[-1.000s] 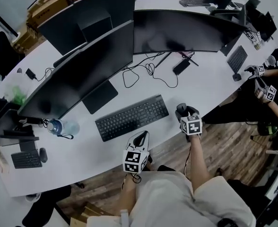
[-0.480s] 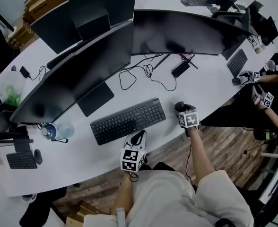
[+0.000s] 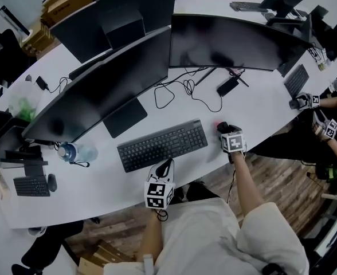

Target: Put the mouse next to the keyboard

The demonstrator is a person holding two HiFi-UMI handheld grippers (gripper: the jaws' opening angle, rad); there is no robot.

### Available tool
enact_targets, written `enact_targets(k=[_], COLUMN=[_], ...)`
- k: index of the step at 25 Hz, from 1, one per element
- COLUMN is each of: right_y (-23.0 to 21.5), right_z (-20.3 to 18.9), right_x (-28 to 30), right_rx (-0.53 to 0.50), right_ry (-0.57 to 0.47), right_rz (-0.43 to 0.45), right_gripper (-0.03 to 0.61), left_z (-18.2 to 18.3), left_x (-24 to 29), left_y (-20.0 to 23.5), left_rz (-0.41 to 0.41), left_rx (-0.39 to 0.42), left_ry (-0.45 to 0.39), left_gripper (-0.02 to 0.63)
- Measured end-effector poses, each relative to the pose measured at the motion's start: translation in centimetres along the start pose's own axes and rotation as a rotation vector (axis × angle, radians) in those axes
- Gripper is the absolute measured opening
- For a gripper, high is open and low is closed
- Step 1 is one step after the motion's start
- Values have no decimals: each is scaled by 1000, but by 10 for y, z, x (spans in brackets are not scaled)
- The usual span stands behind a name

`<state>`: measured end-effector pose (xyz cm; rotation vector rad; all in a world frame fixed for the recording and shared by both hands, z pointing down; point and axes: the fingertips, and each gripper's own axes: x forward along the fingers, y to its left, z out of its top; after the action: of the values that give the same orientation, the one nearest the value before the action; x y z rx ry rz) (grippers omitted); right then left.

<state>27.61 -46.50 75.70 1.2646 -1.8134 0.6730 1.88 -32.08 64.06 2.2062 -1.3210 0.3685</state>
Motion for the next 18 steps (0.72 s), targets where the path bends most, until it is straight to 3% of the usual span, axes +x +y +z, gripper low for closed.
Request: enact_targets(k=[12,18], right_y=[8,11], right_z=[18,24], right_x=[17,22], right_rx=[-61,-106], right_ry=[-9,-13], right_rz=[69,100], right_gripper=[290,293], left_z=[23,15], left_x=[-17,-35], left_y=[7,7], left_rz=[209,318], left_rx=[-51,-60], left_ry=[-66,-57], left_gripper=[23,23])
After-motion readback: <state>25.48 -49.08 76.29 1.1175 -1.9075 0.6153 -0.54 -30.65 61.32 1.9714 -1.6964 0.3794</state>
